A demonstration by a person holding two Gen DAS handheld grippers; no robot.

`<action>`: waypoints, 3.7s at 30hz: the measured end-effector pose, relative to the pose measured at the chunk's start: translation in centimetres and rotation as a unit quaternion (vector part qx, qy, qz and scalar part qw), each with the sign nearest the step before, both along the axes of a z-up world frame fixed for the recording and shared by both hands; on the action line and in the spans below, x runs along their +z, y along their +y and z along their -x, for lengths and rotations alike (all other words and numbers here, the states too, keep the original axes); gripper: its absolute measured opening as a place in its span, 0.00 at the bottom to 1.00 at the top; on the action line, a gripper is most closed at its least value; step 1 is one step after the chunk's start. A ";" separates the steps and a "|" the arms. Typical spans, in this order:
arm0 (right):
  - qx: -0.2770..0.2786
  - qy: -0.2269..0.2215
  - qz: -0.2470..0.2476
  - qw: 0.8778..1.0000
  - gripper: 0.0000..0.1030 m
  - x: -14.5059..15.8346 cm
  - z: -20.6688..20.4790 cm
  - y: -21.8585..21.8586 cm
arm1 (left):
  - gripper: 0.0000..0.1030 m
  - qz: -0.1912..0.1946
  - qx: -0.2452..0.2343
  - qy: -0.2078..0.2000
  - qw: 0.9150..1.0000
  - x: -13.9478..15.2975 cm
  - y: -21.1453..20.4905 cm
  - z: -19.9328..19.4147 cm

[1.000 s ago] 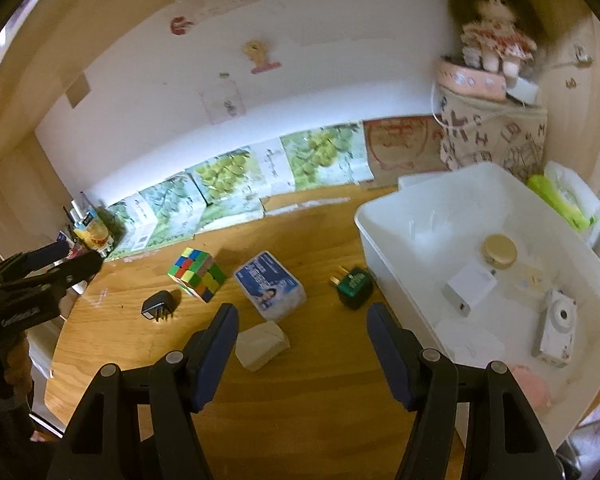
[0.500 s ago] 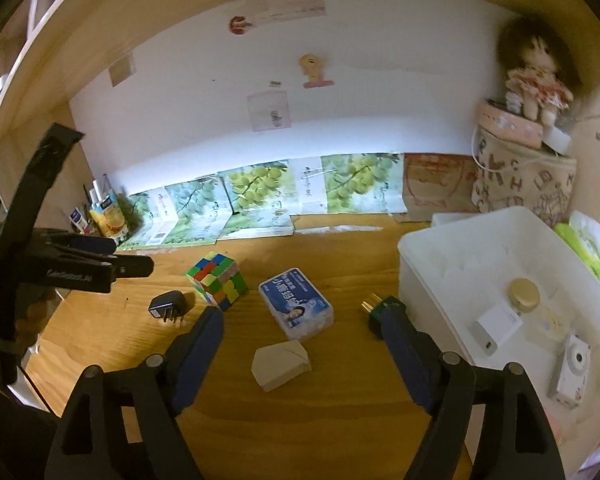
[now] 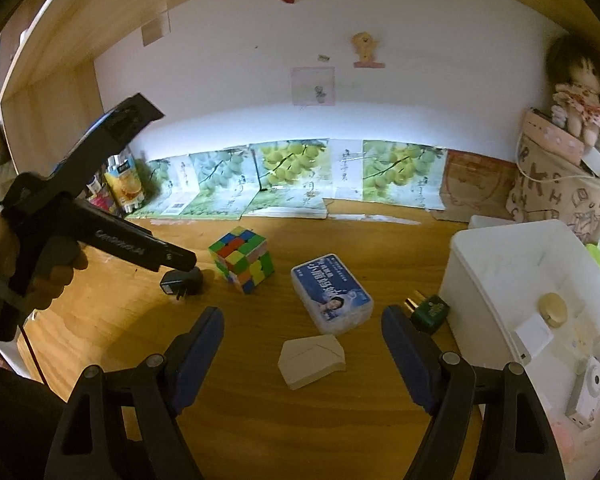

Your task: Organize rigid objects

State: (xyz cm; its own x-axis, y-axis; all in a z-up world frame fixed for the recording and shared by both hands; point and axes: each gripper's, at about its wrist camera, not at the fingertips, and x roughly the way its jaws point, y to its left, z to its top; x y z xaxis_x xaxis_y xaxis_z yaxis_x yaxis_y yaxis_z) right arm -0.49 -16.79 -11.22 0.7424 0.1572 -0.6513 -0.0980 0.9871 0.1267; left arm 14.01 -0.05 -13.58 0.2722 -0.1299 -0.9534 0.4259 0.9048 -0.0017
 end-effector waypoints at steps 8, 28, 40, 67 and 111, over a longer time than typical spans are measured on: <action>0.005 0.015 0.006 1.000 0.79 -1.8 -0.8 0.6 | 0.84 -0.021 0.016 0.052 0.998 -2.4 -0.3 -1.9; 0.006 0.071 0.029 0.997 0.79 -6.9 -2.5 1.5 | 0.84 -0.045 0.032 0.092 0.994 -6.1 -2.4 -4.8; 0.008 0.088 0.034 0.995 0.79 -8.3 -3.5 1.8 | 0.84 -0.085 0.031 0.063 0.994 -6.9 -3.2 -5.6; 0.012 0.127 0.040 0.991 0.79 -10.1 -5.1 2.1 | 0.54 -0.043 0.033 0.082 0.995 -9.7 -3.4 -7.3; 0.044 0.114 0.068 0.990 0.60 -8.4 -5.8 3.8 | 0.01 0.086 0.042 0.015 0.995 -2.2 2.2 -4.0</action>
